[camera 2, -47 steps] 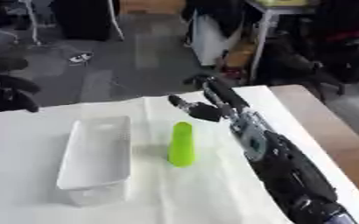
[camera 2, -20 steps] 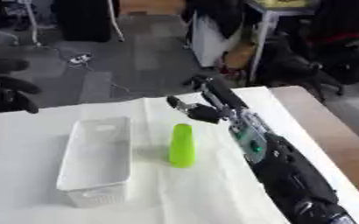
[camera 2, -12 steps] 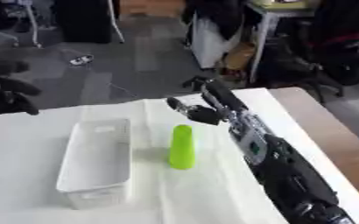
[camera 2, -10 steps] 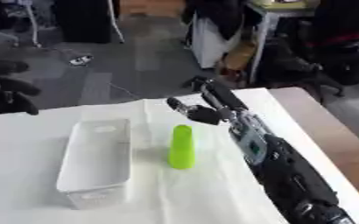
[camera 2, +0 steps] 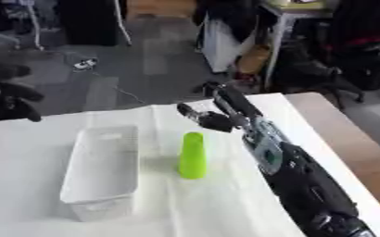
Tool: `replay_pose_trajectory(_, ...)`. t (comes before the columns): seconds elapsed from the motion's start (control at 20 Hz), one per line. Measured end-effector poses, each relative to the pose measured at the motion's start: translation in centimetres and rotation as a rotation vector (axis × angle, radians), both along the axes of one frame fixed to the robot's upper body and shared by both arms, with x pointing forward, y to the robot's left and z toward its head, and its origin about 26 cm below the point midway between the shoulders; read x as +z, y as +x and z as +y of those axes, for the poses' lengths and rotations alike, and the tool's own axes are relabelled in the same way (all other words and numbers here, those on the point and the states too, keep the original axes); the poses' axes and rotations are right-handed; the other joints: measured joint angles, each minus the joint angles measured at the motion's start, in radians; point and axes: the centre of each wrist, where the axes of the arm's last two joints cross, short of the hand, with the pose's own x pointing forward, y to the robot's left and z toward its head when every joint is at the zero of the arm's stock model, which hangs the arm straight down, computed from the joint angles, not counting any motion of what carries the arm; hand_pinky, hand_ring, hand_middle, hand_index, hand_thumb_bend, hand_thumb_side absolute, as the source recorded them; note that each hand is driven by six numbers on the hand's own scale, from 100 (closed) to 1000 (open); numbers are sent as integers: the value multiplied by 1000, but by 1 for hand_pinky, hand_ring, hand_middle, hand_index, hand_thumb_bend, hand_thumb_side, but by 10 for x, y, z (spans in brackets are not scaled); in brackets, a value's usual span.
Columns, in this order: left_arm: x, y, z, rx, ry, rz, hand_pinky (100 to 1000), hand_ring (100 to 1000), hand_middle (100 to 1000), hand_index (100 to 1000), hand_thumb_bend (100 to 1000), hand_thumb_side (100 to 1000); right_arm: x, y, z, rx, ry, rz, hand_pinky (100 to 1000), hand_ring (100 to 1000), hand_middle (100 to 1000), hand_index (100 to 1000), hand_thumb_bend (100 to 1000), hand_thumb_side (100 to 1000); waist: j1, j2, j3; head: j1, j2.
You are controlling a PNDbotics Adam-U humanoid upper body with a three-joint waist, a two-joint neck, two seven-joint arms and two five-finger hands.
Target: Pick up objects on the table and place them in the box.
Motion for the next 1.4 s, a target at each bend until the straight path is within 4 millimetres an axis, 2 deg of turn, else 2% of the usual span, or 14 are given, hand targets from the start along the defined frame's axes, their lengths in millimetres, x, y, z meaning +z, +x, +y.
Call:
replay_pose_trajectory(0.15, 0, 0, 0, 0, 0, 0, 459, 600, 760, 830, 202, 930, -4, 1, -1, -7, -21, 18, 703, 782, 798, 845, 520, 946, 0, 0, 4, 0, -2)
replay_pose_trajectory(0.4, 2, 0, -1, -3, -1, -7, 459, 600, 760, 831, 203, 930, -16, 2, 0, 2, -49, 50, 711, 788, 805, 855, 577, 999, 0, 8, 10, 0, -18)
replay_pose_trajectory(0.9, 5, 1, -4, -12, -7, -15, 460, 599, 759, 831, 204, 931, -28, 2, 0, 51, -74, 94, 718, 793, 804, 872, 669, 1000, 1, 16, 21, 1, -36)
replay_pose_trajectory(1.4, 6, 1, -7, -23, -11, -21, 461, 599, 760, 831, 204, 930, -34, 1, 2, 84, -71, 117, 714, 788, 792, 867, 644, 1000, 1, 19, 28, 5, -37)
